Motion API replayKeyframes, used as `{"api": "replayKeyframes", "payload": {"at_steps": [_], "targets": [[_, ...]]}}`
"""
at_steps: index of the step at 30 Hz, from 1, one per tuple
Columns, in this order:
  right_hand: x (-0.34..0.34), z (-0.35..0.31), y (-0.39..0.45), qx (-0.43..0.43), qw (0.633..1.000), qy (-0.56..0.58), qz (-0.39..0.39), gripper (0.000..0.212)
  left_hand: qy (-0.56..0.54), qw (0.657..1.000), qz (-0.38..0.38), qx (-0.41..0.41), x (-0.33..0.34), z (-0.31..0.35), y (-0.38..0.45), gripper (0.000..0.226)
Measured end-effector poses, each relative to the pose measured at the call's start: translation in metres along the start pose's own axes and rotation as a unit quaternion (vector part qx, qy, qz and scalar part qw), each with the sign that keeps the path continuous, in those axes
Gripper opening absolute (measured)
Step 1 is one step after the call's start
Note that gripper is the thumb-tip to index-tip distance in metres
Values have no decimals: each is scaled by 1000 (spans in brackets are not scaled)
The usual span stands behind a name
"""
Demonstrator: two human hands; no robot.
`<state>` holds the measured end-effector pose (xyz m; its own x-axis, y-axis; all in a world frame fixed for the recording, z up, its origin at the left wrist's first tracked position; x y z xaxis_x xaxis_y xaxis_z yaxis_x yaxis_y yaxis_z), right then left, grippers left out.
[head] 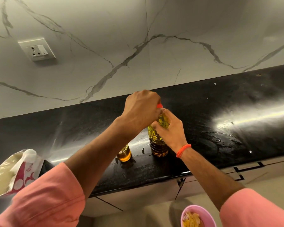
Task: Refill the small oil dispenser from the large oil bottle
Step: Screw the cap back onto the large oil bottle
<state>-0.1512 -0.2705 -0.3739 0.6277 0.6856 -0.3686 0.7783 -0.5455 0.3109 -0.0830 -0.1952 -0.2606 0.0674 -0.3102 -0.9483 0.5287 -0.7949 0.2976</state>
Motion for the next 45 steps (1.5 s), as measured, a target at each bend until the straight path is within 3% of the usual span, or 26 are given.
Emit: {"api": "replayKeyframes", "payload": {"at_steps": [8,14,18,21,24,30,39,45], "targets": [[-2,-2,0,-10,1000,11,9,23,-102,989,-101,48,4,1,15,27],[-1,0,0,-5,999,31,0,29,-161,971,-158,81,-2,0,14,29],[0,-1,0,-11,1000,21,-5,28,-89,977,-187,56,1,0,11,59],[0,0,0,-10,1000,15,1,24,49,993,-103,-14,-3,-7,15,53],[1,2,1,-1,1000,5,-2,21,86,995,-45,-15,-8,5,15,63],[0,2,0,6,1000,17,-2,32,50,998,-45,-4,-1,8,16,58],[1,2,0,6,999,31,-8,31,31,996,-66,41,1,12,20,47],[1,1,0,4,1000,21,-9,32,34,992,-75,94,-2,15,21,53]]}}
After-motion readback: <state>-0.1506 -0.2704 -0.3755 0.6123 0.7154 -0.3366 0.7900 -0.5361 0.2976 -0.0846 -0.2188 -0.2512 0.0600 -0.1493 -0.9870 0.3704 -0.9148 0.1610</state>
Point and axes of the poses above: each hand's wrist, its own y-axis towards the middle knuckle, its own x-axis out of the palm, z = x × y, the point moved 7 cm from there along y, towards the middle knuckle, and after that the axes turned 5 degrees about -y, right-handed, at the moved point
